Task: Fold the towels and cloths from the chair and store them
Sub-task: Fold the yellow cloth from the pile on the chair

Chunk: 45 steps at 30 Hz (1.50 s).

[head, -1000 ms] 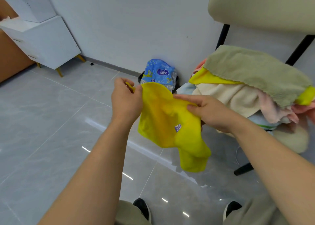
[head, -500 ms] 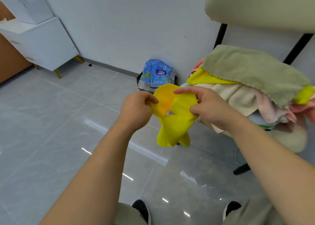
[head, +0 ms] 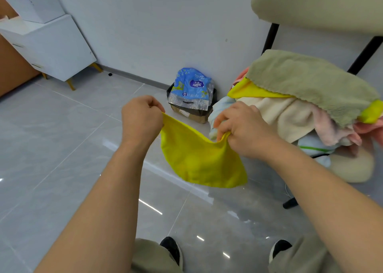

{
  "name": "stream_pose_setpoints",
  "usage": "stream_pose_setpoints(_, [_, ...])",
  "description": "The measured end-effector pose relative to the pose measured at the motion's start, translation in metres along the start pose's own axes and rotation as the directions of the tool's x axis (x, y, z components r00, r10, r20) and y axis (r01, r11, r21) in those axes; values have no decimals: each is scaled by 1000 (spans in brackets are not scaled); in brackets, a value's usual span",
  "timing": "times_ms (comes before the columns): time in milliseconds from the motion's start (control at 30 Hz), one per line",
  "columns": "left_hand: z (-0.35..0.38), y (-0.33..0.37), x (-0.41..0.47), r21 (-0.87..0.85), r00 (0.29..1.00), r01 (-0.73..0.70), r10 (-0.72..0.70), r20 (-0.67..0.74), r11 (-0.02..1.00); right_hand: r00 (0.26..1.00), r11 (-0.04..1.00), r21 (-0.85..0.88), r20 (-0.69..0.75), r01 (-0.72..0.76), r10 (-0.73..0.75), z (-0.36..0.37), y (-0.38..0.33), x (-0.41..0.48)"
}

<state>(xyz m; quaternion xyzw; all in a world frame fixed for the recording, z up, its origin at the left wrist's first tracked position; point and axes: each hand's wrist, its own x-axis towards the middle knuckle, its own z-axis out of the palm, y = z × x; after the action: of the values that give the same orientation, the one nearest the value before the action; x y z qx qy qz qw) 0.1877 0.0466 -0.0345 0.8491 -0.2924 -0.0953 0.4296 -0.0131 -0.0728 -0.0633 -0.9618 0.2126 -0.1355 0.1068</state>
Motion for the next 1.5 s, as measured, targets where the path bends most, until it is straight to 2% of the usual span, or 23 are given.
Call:
stream_pose_setpoints(67, [3,0,-1,-11,990,34,-32,137,999,999,997,77,-48,27,-24,0,0,0])
stream_pose_setpoints(133, [5,-2,-3,7,955,16,-18,295,1000,1000,970,243,4,-6,6,-1,0,1])
stream_pose_setpoints(233, [9,-6,-7,24,864,-25,10,503,999,1000,903,430,-1,9,-10,-6,-4,2])
stream_pose_setpoints(300, [13,-5,-11,11,805,-27,15,593,1000,1000,862,507,-22,26,-18,-8,-5,1])
stream_pose_setpoints(467, [22,-2,-15,-75,729,14,42,683,997,996,840,535,-52,91,-75,-9,-7,-3])
stream_pose_setpoints(567, [23,2,-17,-137,680,1,100,727,991,996,825,559,-22,87,-90,-11,-8,-4])
stream_pose_setpoints(733, [27,2,-20,-139,521,-81,161,838,987,995,816,572,-9,85,-97,-9,-6,-3])
stream_pose_setpoints(800, [29,1,-21,-110,488,-92,141,861,990,995,812,577,-7,84,-98,-10,-6,-4])
stream_pose_setpoints(867, [30,1,-21,-72,503,-109,117,856,992,995,820,566,-1,86,-103,-11,-7,-4])
stream_pose_setpoints(1000, [29,1,-20,0,610,-146,90,787,989,995,860,502,-9,87,-96,-11,-4,-3])
stream_pose_setpoints(1200, [23,-2,-14,70,721,-161,69,689,984,999,935,351,-4,48,-50,-12,4,-4])
stream_pose_setpoints(1267, [22,-2,-12,106,760,-182,71,646,978,997,972,235,61,21,-36,-11,7,-4])
stream_pose_setpoints(1367, [19,-5,-7,171,834,-190,68,547,967,970,998,40,243,-38,27,-11,14,-4])
stream_pose_setpoints(1500, [16,-12,-1,241,907,-180,67,415,954,935,992,-124,348,-28,70,-7,19,-9])
